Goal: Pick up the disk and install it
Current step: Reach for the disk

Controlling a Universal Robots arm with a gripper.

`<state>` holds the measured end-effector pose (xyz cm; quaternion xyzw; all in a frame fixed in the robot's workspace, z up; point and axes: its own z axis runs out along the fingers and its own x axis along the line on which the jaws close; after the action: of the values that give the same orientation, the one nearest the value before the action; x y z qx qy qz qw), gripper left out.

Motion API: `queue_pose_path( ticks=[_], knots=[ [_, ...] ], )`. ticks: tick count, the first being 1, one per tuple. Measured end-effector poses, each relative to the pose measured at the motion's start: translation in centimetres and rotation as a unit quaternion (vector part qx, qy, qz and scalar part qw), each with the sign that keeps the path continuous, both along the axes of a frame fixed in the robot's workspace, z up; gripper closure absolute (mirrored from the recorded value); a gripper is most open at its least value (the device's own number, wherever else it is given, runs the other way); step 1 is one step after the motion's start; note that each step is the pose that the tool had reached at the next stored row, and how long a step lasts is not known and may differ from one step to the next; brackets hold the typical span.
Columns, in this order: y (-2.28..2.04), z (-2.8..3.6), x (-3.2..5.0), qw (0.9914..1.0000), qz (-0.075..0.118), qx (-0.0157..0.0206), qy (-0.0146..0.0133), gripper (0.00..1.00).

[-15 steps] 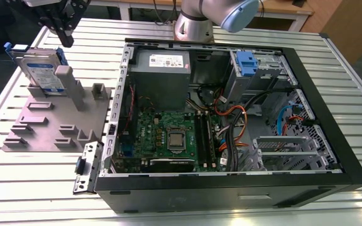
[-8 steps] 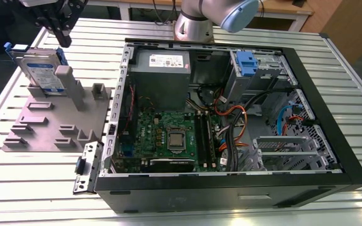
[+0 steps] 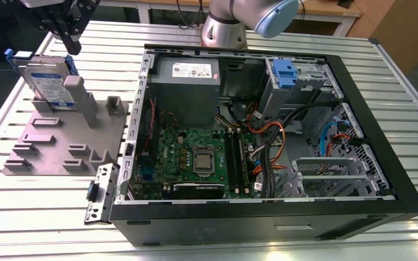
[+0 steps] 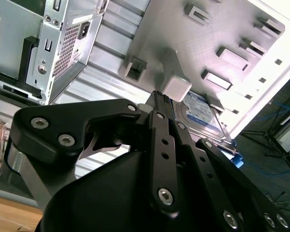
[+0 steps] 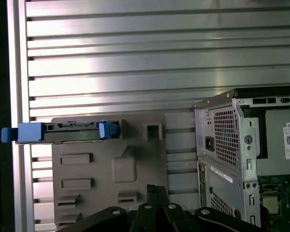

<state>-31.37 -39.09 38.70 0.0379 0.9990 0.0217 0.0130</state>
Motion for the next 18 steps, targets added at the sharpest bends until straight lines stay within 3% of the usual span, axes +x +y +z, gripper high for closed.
queue_pose_path(
  ticks=[18],
  knots=[
    [0.0, -0.08, -1.03, 1.0, 0.0, 0.0, 0.0001, 0.89]
  ],
)
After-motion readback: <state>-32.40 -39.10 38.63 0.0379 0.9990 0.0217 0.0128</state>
